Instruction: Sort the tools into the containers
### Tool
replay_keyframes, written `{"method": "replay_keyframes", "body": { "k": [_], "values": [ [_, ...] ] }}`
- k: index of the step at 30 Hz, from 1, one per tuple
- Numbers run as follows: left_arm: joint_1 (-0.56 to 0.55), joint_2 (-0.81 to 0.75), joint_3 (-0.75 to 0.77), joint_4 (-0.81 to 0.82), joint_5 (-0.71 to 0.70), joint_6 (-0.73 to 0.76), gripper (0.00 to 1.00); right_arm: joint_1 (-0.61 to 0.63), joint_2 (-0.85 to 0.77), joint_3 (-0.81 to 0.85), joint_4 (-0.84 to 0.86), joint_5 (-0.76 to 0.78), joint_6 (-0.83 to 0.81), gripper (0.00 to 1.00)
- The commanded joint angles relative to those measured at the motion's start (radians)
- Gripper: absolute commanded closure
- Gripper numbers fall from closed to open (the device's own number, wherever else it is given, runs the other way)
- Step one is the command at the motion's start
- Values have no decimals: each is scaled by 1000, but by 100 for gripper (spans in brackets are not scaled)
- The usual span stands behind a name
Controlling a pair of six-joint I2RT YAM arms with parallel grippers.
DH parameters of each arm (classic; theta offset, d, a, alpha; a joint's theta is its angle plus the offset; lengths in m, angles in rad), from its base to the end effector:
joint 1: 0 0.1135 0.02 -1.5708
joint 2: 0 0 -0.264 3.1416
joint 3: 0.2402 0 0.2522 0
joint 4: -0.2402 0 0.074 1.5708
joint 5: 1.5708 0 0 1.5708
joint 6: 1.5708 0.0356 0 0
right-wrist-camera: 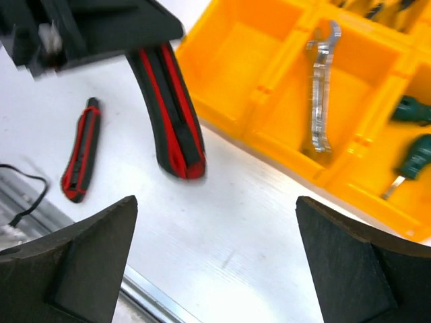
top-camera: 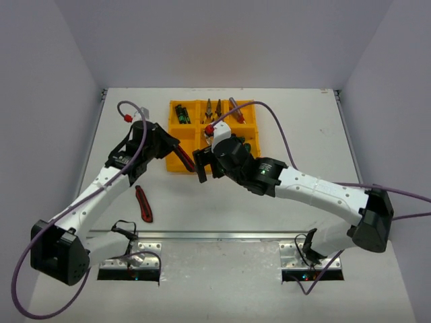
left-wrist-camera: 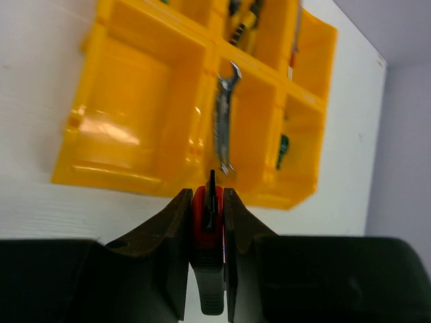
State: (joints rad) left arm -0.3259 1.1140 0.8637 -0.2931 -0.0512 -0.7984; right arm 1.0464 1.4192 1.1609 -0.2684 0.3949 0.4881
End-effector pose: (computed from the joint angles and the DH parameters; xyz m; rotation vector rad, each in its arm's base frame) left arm 0.2370 -0.0782 0.2912 -0.5396 2.1070 -0.6069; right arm 0.1744 0.2742 0.3162 -0.3435 2.0683 0.5318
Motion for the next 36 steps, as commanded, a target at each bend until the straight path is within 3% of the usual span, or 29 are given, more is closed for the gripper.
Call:
{"method": "replay_keyframes", "body": {
  "k": [1,3,9,15,16,23,29,36],
  "values": [
    [4,126,149,-89,-311,51,100,-29,-154,-68,-25,124,-38,1],
    [6,207,221,-96,-385,68,100,-52,-266,-122,-35,133,-48,1],
    [8,358,301,23,-400,105,100,-74,-427,-221,-40,156,-49,1],
    [8,511,388,44,-357,114,97,-75,-470,-275,-51,147,-50,1],
    [8,528,397,40,-351,114,91,-75,-472,-279,-54,147,-51,1],
    [8,551,451,-40,-332,113,17,-75,-471,-287,-63,153,-68,1],
    [-21,352,446,-224,-525,81,0,-78,-457,-300,-63,157,-66,1],
    [-20,235,307,-704,-623,-314,0,-86,-426,-319,-68,146,-58,1]
  ]
}}
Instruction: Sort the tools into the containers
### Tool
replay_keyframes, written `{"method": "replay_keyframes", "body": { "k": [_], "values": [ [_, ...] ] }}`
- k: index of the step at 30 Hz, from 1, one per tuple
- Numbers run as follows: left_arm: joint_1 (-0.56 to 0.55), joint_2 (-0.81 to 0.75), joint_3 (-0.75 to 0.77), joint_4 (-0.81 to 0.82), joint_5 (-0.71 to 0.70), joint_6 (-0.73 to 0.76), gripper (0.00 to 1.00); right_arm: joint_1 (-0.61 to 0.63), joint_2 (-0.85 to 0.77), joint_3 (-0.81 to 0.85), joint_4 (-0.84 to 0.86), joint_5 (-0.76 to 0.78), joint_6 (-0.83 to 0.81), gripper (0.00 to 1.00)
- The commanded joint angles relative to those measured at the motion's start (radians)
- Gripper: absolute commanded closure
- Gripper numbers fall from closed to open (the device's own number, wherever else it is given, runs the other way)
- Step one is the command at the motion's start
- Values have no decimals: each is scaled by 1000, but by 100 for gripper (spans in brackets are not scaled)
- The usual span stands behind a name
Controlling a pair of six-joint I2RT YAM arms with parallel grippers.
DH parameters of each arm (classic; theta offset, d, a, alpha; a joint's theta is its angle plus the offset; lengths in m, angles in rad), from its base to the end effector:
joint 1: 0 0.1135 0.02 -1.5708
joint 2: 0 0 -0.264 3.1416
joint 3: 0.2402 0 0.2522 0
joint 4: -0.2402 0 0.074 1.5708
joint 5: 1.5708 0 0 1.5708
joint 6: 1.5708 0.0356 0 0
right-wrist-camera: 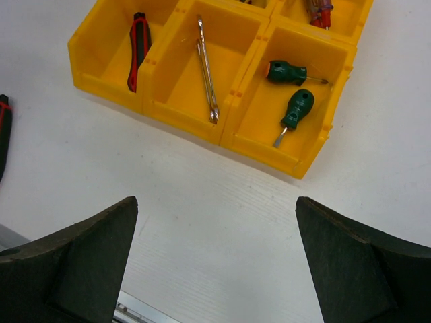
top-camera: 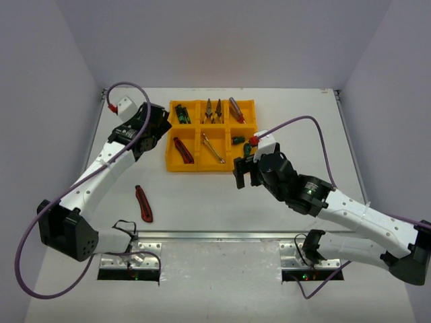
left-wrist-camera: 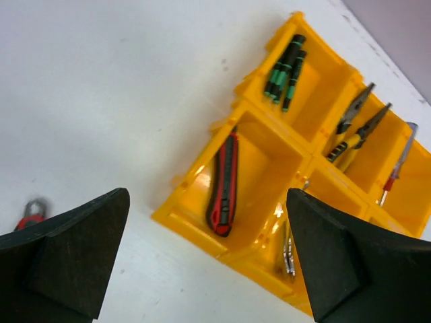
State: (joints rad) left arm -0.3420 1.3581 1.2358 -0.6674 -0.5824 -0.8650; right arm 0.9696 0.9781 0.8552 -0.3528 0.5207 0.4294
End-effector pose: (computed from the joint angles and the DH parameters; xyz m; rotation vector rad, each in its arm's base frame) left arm 0.2777 -0.0781 0.3276 -0.8269 2.0450 0.0287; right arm 0.1369 0.1683 0.3140 -0.2175 1.9866 0.3723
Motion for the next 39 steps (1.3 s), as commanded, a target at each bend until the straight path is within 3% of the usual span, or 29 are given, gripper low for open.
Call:
{"method": "replay_keyframes", "body": {
  "k": [1,9,16,22,26,27,29,32,39],
  "values": [
    [-1,-6,-81,-386,-77,-279,0,-11,20,-18,17,15,2,1],
    [66,-44,-382,-296,126,-230,0,-27,47,-33,16,-94,-1,1],
    [119,-45,-437,-279,129,-232,0,-31,40,-54,27,-118,0,1],
    [181,43,-536,-78,203,-96,1,-32,17,-75,40,-128,-2,1],
    [186,76,-599,23,237,-81,7,-32,4,-85,49,-128,-7,1],
    [187,76,-607,31,242,-81,13,-32,6,-85,50,-129,-8,1],
    [187,72,-616,45,246,-81,47,-33,12,-84,50,-130,-8,1],
    [187,57,-619,48,241,-85,74,-32,19,-82,49,-130,-9,1],
    [187,0,-630,13,181,-106,100,-35,34,-76,52,-122,-9,1]
  ]
}}
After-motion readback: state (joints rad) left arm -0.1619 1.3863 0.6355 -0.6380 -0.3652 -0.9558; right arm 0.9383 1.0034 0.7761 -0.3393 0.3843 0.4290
